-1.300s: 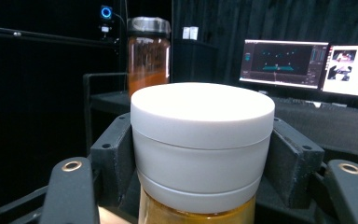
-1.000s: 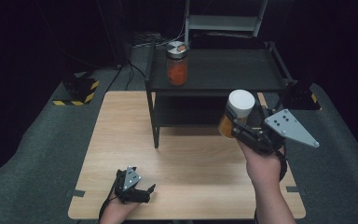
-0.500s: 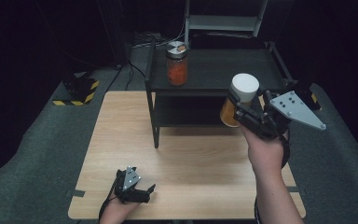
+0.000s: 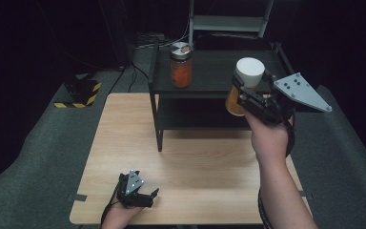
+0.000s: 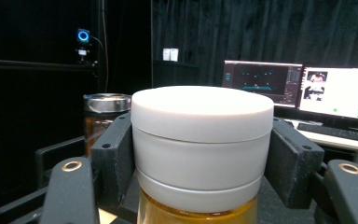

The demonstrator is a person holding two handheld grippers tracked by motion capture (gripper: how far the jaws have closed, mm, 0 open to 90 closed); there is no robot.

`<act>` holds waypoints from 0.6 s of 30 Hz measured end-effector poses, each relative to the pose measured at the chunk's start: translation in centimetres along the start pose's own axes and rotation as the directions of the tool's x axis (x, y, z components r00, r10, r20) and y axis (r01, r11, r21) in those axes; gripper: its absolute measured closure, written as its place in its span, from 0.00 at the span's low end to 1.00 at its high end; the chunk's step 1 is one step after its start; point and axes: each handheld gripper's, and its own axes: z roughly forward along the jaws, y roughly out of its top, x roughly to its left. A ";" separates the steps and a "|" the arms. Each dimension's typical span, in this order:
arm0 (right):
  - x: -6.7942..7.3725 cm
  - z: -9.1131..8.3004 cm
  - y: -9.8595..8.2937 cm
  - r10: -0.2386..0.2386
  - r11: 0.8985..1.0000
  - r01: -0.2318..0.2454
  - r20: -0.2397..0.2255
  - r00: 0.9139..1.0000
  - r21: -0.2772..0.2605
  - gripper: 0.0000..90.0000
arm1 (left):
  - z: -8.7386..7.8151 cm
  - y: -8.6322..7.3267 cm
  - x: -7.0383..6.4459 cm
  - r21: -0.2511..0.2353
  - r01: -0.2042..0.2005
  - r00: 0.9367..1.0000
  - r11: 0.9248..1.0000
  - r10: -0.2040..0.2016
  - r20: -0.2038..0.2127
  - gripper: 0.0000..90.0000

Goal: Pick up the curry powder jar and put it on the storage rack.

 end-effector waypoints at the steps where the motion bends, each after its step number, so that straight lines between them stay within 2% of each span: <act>1: 0.0 0.4 0.1 -0.001 1.000 0.001 0.004 1.000 0.002 0.37 | 0.0 0.0 0.0 -0.001 0.001 1.000 1.000 -0.001 0.000 0.01; 7: -0.3 1.5 0.4 0.009 1.000 -0.009 0.016 1.000 0.000 0.37 | 0.0 0.0 0.1 -0.002 0.005 1.000 1.000 -0.005 0.004 0.01; 18: -0.8 4.5 0.5 0.010 1.000 -0.011 0.035 0.999 0.007 0.37 | -0.1 0.0 0.3 0.000 0.009 1.000 1.000 -0.009 0.011 0.01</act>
